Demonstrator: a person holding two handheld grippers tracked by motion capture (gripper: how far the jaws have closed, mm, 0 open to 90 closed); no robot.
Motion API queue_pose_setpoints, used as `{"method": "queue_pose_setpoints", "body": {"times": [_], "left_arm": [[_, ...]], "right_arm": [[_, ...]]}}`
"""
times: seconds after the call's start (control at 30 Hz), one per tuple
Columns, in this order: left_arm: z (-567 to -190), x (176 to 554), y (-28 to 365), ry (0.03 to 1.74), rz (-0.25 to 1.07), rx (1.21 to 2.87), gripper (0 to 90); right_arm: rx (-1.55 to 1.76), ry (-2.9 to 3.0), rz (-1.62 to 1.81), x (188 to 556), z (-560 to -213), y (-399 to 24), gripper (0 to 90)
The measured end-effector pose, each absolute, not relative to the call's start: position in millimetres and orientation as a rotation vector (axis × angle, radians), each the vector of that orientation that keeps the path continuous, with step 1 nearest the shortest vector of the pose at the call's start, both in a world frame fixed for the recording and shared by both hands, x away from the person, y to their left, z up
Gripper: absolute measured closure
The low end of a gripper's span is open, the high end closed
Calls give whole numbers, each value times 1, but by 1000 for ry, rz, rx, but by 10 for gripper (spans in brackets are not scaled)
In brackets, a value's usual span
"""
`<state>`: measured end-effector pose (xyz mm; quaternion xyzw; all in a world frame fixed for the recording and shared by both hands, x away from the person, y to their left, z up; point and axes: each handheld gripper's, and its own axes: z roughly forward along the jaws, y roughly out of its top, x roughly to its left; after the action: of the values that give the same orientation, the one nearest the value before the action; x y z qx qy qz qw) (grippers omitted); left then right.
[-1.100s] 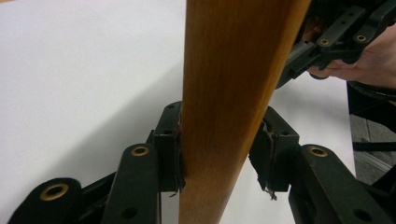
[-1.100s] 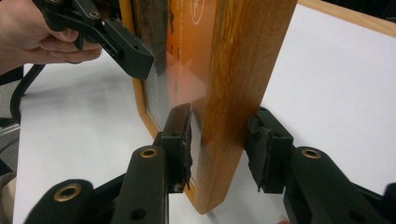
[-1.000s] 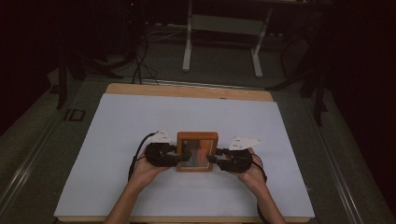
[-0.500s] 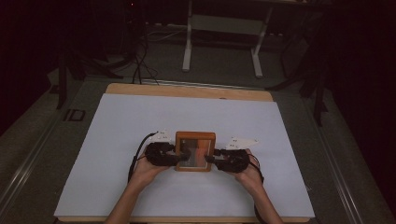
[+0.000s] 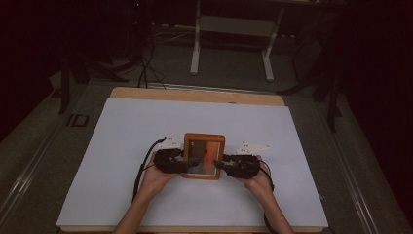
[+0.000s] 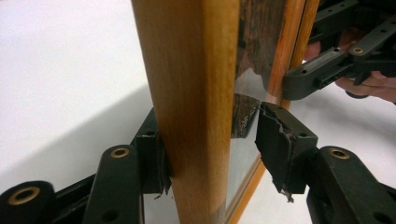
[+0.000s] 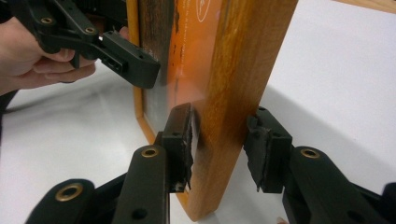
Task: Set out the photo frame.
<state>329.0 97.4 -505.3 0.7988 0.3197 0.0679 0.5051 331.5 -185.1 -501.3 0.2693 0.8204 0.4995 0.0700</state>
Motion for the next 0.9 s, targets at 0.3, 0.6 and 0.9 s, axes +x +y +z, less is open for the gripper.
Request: {"method": "queue_pose_setpoints", "body": {"times": [0.3,0.6,0.9], "left_arm": [[-510,331,97,807,192,1915,465],[-511,339,95,754,137,1896,479],[-510,344,93,712,120,1923,478]], "right_arm": [[863,2426,1447,333,-502,-184,645],[856,2413,1441,330,-503,-184,643],[861,2405,1428,325,-507,-184,639]]}}
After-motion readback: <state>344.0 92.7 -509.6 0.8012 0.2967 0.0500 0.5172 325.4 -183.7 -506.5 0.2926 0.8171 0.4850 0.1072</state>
